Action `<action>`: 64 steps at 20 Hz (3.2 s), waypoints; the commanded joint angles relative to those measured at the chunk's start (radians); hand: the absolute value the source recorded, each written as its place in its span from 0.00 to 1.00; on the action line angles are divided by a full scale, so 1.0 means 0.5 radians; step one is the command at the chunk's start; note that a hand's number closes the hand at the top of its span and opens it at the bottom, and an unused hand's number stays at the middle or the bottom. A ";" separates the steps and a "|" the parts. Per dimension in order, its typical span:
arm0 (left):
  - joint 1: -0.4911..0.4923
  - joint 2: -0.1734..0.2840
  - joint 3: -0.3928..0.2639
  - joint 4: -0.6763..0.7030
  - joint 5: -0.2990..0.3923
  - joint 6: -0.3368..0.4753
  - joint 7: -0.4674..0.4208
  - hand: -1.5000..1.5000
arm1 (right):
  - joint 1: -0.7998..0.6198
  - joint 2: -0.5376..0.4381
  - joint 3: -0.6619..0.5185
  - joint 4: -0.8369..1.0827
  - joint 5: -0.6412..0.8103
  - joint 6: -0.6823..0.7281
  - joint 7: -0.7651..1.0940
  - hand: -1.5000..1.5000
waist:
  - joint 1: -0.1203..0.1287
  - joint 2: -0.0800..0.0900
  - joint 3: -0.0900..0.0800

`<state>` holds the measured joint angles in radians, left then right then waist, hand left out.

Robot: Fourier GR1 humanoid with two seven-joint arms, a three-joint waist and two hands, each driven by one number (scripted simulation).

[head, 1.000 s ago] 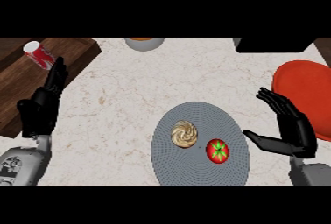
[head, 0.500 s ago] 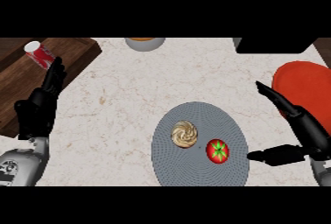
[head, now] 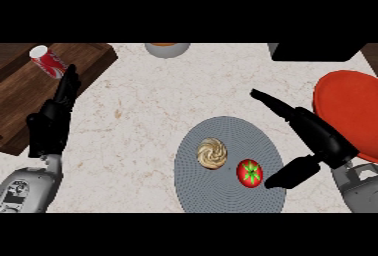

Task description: Pick the cupcake from the placemat and place it in the bowl

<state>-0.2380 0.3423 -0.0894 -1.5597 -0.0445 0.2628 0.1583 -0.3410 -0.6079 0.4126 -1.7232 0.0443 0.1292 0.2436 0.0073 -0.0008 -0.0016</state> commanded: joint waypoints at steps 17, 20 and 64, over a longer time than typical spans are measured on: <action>-0.016 -0.024 0.171 -0.015 -0.033 -0.154 0.024 0.50 | -0.253 0.691 0.379 0.422 0.548 0.359 0.729 0.00 | -0.009 0.002 0.003; 0.040 -0.092 0.143 -0.074 -0.103 -0.137 0.092 0.50 | -0.192 0.703 0.313 0.547 0.695 0.368 0.454 0.00 | -0.008 0.002 0.004; 0.074 -0.272 0.275 -0.081 -0.306 -0.250 0.010 0.50 | 0.370 1.215 0.821 -0.474 1.717 -0.353 1.188 1.00 | -0.050 -0.009 0.003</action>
<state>-0.1937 0.2112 0.0478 -1.6178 -0.1802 0.1233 0.1749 -0.1655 -0.0023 0.8254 -1.8014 0.8591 0.0051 0.7703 -0.0128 -0.0064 -0.0004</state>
